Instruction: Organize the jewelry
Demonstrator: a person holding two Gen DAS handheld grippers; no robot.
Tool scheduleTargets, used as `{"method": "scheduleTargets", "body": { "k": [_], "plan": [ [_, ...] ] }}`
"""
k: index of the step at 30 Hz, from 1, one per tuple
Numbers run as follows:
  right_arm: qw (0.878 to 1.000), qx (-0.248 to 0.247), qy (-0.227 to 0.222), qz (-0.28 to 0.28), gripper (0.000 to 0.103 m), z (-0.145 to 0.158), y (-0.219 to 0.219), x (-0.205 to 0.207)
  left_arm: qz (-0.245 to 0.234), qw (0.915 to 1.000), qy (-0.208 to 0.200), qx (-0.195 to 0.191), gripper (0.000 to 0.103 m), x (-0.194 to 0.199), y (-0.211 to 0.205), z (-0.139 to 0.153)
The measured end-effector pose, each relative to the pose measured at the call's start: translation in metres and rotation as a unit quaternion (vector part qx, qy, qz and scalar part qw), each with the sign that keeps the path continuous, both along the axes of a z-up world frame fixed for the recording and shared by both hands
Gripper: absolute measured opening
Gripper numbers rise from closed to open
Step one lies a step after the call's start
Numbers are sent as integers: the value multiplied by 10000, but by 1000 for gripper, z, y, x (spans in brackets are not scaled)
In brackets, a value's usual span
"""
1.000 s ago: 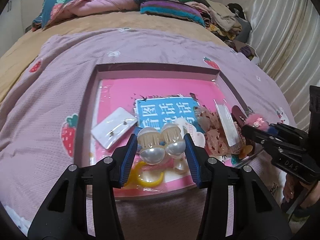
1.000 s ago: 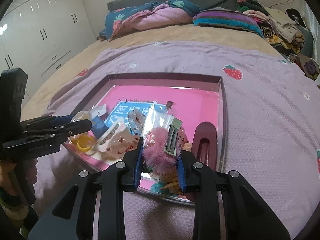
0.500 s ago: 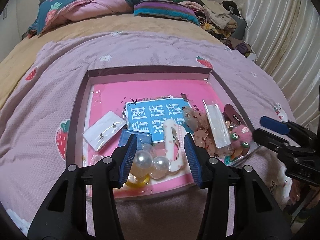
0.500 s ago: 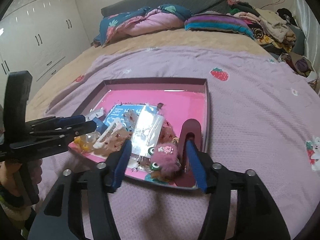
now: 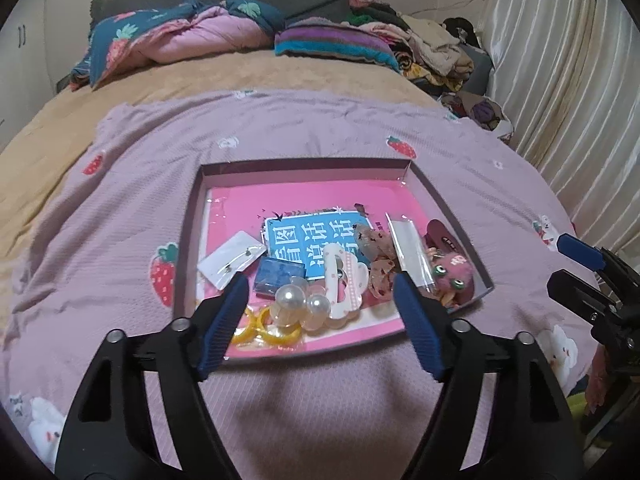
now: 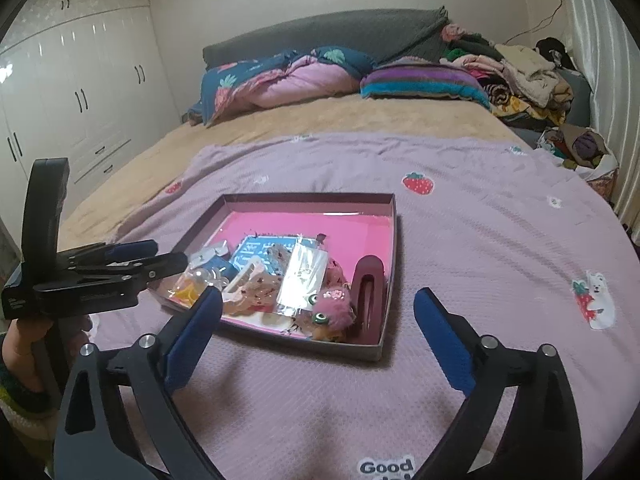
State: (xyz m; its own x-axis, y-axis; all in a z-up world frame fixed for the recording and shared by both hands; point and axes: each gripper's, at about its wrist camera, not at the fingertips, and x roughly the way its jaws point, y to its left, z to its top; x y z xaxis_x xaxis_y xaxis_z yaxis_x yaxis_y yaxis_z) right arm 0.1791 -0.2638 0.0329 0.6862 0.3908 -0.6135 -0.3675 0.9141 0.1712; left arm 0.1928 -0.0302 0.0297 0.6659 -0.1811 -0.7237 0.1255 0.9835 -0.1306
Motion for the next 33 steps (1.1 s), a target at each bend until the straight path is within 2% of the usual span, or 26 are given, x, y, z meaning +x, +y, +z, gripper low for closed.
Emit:
{"method": "scheduleTargets", "body": {
  "k": [4, 6, 13, 17, 33],
  "plan": [
    [9999, -6, -121, 40, 97, 9, 0, -16, 64, 9999, -111, -54, 84, -18, 3, 12],
    [9998, -28, -201, 69, 97, 13, 0, -25, 110, 9997, -179, -78, 92, -28, 6, 17],
    [9992, -3, -385, 118, 99, 20, 3, -52, 193, 9993, -336, 6, 93, -61, 9, 24],
    [9991, 28, -405, 128, 99, 18, 4, -66, 252, 9991, -339, 5, 93, -79, 10, 18],
    [9998, 193, -68, -54, 99, -18, 5, -98, 453, 9987, -238, 76, 94, -114, 20, -11]
  ]
}}
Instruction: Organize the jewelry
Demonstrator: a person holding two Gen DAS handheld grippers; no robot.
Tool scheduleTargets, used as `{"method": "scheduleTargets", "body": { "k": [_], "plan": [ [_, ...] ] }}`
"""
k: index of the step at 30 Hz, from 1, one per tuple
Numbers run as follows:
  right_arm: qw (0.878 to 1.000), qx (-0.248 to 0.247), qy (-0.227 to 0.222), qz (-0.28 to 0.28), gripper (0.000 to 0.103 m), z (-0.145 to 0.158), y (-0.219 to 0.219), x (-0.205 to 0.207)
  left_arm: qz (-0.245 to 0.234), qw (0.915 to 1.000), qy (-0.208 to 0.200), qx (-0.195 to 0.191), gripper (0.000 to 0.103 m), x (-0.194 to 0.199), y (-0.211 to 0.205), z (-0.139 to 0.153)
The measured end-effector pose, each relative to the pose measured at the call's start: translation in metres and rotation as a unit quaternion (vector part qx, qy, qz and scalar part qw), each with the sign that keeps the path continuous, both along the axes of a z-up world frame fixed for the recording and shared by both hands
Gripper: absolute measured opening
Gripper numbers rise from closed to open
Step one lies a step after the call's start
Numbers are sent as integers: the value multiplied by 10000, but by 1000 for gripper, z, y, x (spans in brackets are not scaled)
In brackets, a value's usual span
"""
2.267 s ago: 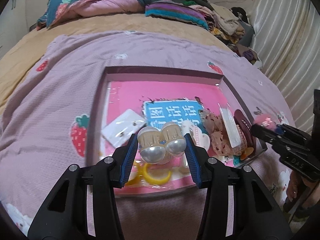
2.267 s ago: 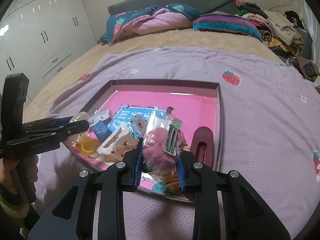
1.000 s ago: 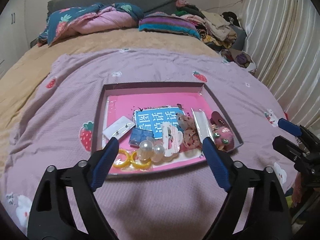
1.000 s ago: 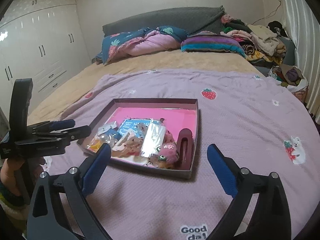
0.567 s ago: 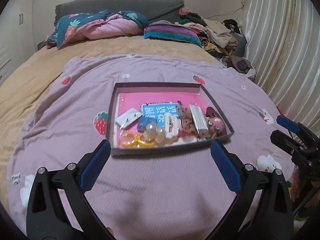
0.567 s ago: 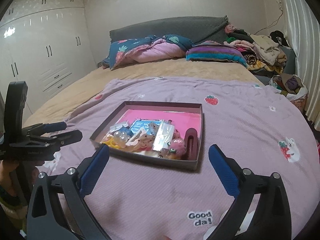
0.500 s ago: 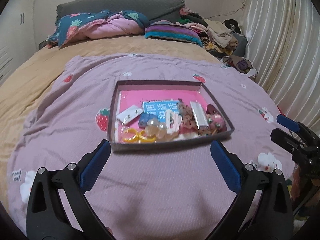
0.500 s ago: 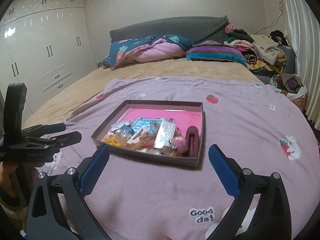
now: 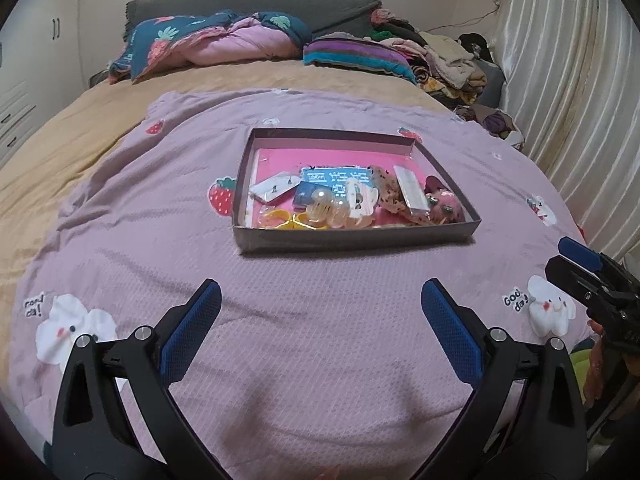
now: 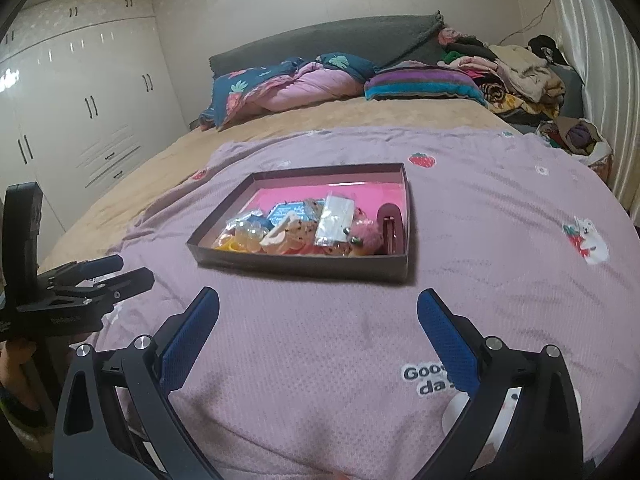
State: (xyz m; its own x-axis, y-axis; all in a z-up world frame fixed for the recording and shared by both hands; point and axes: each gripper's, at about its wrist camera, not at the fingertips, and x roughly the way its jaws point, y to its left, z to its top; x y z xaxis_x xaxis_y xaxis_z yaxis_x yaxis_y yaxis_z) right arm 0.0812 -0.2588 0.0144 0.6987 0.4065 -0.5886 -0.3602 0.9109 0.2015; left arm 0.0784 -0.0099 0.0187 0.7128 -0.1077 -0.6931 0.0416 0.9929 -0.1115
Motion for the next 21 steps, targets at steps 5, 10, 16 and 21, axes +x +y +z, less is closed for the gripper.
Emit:
{"method": "scheduleTargets", "body": {
  "k": [5, 10, 16, 21],
  "plan": [
    [10000, -50, 54, -4, 99, -4, 1, -2, -9, 10000, 12, 27, 94, -3, -1, -2],
    [9999, -88, 78, 30, 99, -5, 2, -3, -29, 10000, 37, 19, 94, -4, -3, -4],
    [9999, -105, 81, 39, 99, -4, 3, -4, -32, 10000, 89, -1, 94, -5, -3, -6],
    [9999, -109, 92, 44, 99, -5, 3, -5, -34, 10000, 86, -3, 94, -5, -4, -5]
  ]
}}
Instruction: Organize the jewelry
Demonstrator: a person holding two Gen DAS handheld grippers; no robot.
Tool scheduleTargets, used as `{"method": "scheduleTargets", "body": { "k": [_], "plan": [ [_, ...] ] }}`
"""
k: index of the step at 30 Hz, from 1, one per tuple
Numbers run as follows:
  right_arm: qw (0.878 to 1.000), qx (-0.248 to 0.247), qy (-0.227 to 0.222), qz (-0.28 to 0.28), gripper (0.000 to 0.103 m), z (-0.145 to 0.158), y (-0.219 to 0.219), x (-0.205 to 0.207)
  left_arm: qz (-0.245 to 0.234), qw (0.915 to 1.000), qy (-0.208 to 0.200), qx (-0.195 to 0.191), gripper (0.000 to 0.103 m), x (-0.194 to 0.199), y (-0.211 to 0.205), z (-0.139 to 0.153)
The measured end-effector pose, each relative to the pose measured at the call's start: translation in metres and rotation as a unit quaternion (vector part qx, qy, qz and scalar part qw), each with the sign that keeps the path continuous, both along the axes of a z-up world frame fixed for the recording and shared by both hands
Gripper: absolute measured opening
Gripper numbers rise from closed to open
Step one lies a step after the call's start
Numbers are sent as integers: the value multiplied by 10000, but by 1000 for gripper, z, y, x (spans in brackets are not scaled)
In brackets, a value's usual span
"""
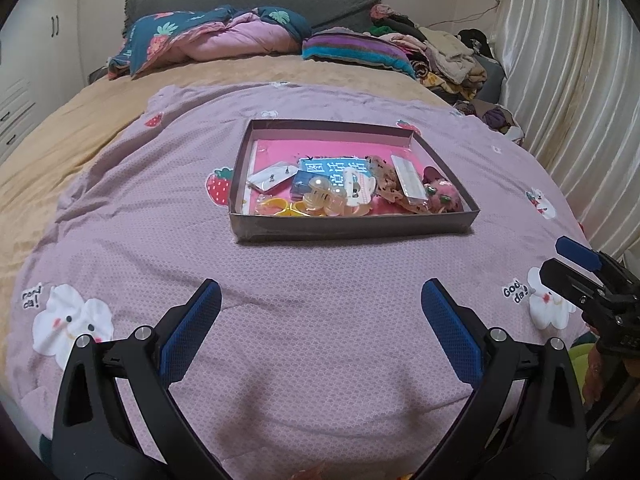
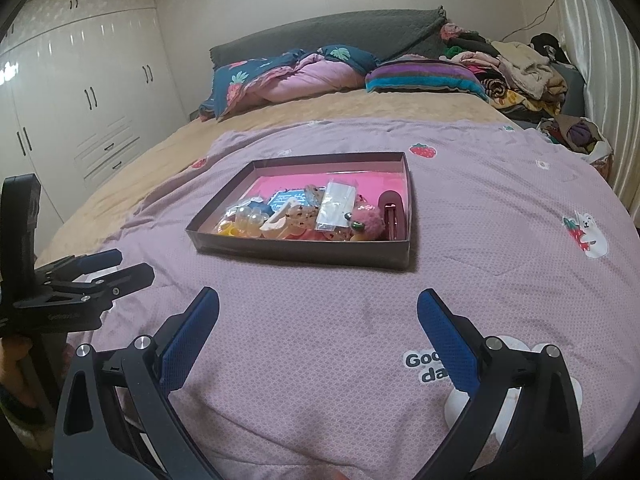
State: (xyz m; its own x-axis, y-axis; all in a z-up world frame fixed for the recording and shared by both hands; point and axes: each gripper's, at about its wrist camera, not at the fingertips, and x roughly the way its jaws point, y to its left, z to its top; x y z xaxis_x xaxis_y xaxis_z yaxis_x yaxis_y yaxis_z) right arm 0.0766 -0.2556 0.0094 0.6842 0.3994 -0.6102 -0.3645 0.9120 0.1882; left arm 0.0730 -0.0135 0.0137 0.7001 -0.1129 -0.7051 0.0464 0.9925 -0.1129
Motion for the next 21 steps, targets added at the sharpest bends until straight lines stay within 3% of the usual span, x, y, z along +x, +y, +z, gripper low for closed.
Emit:
{"method": "scheduleTargets", "body": {
  "k": [21],
  "plan": [
    [10000, -16, 2, 15, 99, -1, -1, 2, 39, 10000, -19, 15, 94, 0, -1, 3]
  ]
}}
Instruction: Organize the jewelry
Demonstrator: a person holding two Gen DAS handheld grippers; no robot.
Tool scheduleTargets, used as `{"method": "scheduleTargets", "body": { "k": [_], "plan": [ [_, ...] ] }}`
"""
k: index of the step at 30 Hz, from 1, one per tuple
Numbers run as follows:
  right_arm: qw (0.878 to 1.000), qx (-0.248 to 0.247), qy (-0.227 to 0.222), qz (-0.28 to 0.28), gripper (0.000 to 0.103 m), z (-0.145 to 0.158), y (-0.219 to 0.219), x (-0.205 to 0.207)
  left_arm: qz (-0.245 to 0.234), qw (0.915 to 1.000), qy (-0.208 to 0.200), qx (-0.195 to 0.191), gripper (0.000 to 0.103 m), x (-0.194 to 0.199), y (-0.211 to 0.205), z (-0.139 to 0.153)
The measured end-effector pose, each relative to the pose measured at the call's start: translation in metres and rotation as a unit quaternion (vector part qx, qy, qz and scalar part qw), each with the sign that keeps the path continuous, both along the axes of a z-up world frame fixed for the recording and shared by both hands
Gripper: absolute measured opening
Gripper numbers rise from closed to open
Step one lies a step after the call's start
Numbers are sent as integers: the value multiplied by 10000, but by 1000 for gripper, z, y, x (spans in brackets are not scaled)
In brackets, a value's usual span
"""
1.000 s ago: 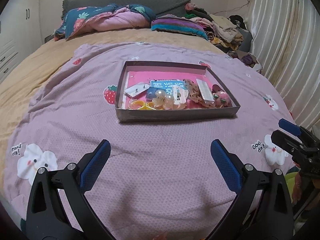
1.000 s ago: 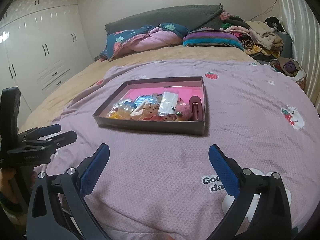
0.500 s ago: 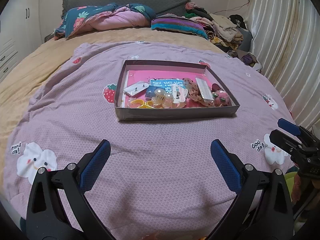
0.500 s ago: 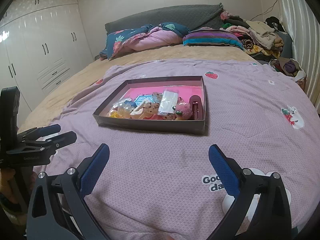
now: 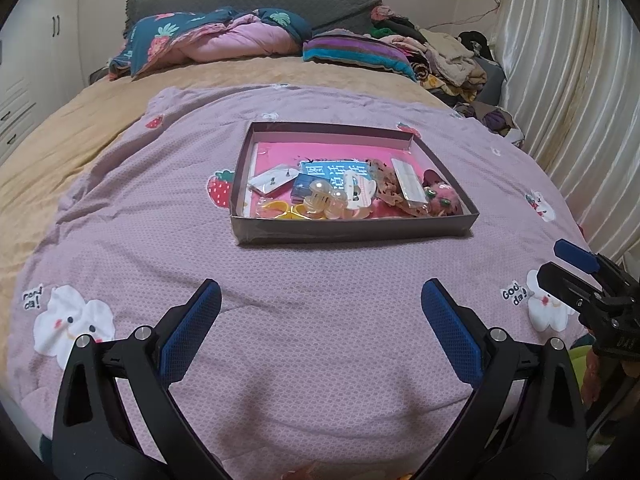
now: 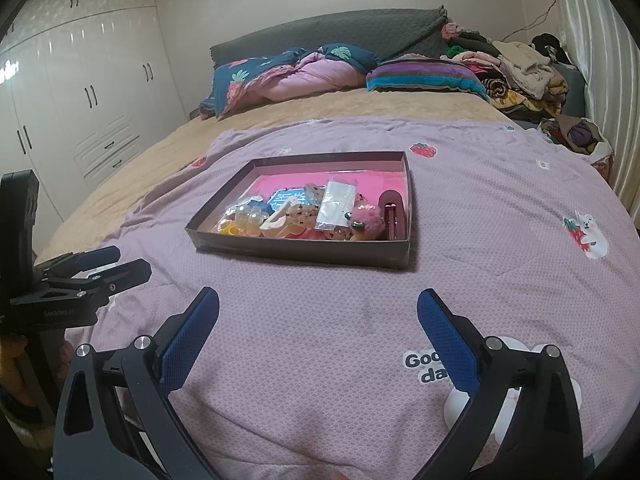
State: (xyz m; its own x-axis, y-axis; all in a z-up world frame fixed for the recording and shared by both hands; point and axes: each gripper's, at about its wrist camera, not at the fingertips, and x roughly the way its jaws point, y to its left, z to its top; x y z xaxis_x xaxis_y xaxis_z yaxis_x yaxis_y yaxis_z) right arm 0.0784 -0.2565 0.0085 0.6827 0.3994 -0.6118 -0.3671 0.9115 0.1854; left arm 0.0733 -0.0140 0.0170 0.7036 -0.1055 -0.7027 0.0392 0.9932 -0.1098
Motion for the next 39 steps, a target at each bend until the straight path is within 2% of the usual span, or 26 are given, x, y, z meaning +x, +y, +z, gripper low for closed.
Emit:
{"method": "scheduleTargets", "body": {
  "k": [39],
  "plan": [
    [10000, -23, -5, -1, 99, 1, 1, 0, 17, 10000, 2, 18, 94, 1, 1, 3]
  ]
}}
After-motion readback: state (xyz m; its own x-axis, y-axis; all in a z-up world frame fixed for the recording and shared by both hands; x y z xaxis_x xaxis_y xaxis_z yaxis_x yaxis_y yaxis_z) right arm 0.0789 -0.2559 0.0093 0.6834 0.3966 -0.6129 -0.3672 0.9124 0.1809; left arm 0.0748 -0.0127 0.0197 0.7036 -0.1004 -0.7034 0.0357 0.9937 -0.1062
